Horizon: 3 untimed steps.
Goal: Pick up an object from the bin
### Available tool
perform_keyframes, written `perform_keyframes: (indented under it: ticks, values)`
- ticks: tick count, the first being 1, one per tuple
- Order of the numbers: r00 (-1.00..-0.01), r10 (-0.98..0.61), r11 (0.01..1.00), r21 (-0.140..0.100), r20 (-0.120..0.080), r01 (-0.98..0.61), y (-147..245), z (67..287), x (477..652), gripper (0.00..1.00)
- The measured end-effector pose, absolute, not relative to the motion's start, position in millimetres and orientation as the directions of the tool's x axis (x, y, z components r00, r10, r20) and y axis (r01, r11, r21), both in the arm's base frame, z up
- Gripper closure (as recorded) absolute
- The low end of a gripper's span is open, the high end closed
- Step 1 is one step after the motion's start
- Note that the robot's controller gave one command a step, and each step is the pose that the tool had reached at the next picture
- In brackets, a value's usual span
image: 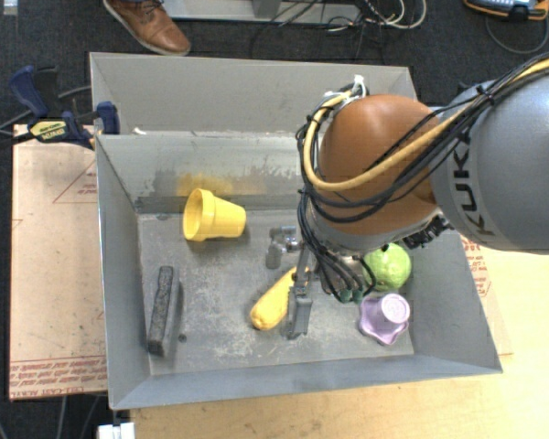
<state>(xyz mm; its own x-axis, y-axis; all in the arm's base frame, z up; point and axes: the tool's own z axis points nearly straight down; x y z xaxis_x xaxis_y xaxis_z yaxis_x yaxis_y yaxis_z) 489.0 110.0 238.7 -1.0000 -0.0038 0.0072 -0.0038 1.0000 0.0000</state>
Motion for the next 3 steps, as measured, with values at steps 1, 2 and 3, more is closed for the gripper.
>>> perform_keyframes:
  ticks: [1,2,3]
  values:
    - [-1.000,0.000,1.000,0.001,0.000,0.000,109,242,490.6,0.00]
    - [-0.998,-0.058,0.998,0.002,-0.006,-0.058,102,208,502.8,0.00]
    - [-0.971,-0.238,0.971,0.001,-0.004,-0.238,99,152,502.2,0.00]
